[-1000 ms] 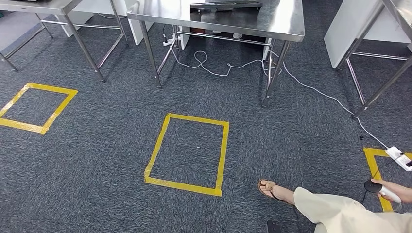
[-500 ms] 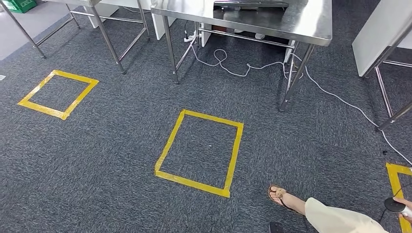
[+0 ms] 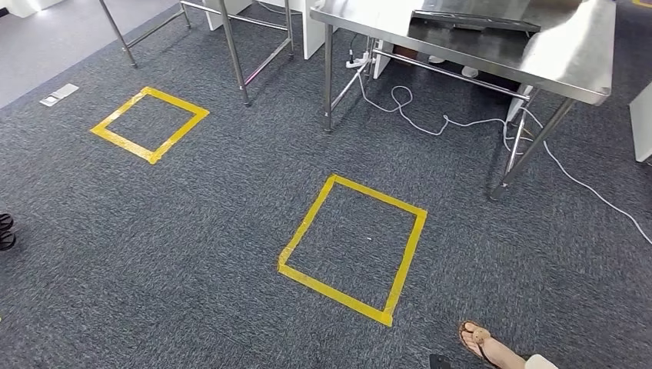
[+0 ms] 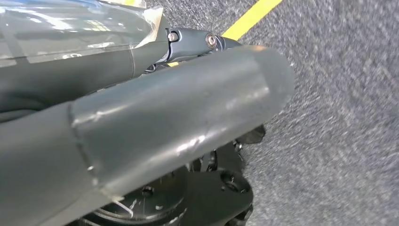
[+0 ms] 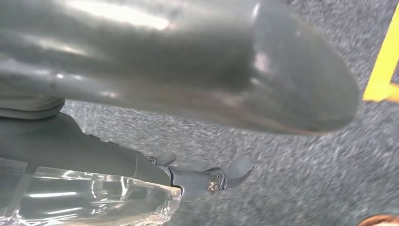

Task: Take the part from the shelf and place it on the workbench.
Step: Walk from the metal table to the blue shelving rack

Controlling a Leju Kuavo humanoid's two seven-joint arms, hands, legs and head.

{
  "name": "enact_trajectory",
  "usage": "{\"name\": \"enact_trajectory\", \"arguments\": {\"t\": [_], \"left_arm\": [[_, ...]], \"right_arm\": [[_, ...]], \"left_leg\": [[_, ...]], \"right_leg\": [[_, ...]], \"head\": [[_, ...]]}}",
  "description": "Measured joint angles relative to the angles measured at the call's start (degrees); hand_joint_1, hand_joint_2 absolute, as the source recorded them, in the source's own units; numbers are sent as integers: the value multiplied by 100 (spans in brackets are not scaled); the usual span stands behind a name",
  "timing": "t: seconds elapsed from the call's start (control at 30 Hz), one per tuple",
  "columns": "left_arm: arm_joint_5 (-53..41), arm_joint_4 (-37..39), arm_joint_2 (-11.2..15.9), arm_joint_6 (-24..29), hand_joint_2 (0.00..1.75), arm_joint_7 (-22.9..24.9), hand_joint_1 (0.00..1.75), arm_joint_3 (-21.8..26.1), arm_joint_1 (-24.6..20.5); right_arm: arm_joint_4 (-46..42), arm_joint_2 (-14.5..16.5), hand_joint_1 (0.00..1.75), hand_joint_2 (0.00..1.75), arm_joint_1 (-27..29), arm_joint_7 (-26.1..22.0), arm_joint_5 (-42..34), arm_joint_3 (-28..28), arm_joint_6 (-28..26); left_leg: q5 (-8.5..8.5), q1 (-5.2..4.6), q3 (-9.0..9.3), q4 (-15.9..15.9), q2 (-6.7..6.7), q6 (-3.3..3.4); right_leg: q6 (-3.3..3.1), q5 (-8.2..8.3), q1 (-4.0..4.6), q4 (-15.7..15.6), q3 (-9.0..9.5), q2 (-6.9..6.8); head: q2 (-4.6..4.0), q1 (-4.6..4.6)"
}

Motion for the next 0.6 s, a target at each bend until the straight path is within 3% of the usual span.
{"name": "enact_trajectory", "arguments": {"t": [0.07, 0.13, 0.2, 0.27, 0.33, 0.37, 0.4, 0.5, 0.57, 0.6], "left_arm": [[-3, 1, 3, -1, 0, 0, 0, -1, 1], [-3, 1, 14, 2, 0, 0, 0, -1, 23], [-15, 0, 25, 6, 0, 0, 0, -2, 41], [-37, -1, 30, 8, 0, -1, 0, -4, 29], [-50, -1, 33, 16, 0, -1, 0, -6, 20], [-52, -1, 36, 26, 0, -1, 0, -7, 24], [-53, -1, 38, 41, 0, 0, 0, -8, 28], [-53, -1, 44, 110, 0, 10, 0, -6, 10], [-53, -1, 44, 150, 0, 32, 0, -5, -16], [-53, -1, 44, 168, 0, 42, 0, -4, -21]], "right_arm": [[3, -4, 0, 0, -7, 0, -2, -8, -1], [4, 6, 0, 0, -24, 0, -7, -17, -2], [3, 16, 0, 0, -31, -1, -11, -31, -5], [4, 21, 0, 0, -12, -2, -13, -42, -9], [6, 20, 0, 0, 3, -2, -15, -51, -12], [7, 17, 0, 0, 2, -2, -11, -56, -14], [7, 17, 0, 0, -1, -1, -3, -58, -14], [7, 19, 0, 0, -8, 30, 44, -60, -16], [7, 16, 0, 0, -24, 74, 74, -60, -18], [7, 15, 0, 0, -38, 92, 89, -60, -19]], "left_leg": [[-22, -18, -22, 23, -106, -35], [-40, -5, -47, 46, -137, -78], [-194, 2, -152, 285, 110, -147], [-533, 43, -469, 927, 423, -233], [-752, 117, -831, 1559, 527, -307], [-712, 151, -896, 1626, 551, -334], [-571, 180, -841, 1474, 580, -352], [-63, 189, -281, 383, 851, -327], [-9, 138, -130, 93, 929, -260], [-11, 109, -136, 88, 862, -220]], "right_leg": [[-82, 109, 16, -262, 106, 68], [-157, 134, -1, -288, 153, -29], [-224, 148, -42, -322, 207, -134], [-276, 125, -44, -334, 246, -263], [-302, 96, -36, -333, 265, -405], [-301, 82, -38, -333, 274, -469], [-290, 66, -42, -333, 289, -525], [-207, -2, -31, -335, 356, -675], [-135, -41, -5, -344, 394, -763], [-100, -50, 1, -359, 412, -811]], "head": [[0, -3], [0, -3], [0, -23], [0, -43], [0, -44], [0, -45], [0, -46], [0, -43], [0, -36], [0, -36]]}}
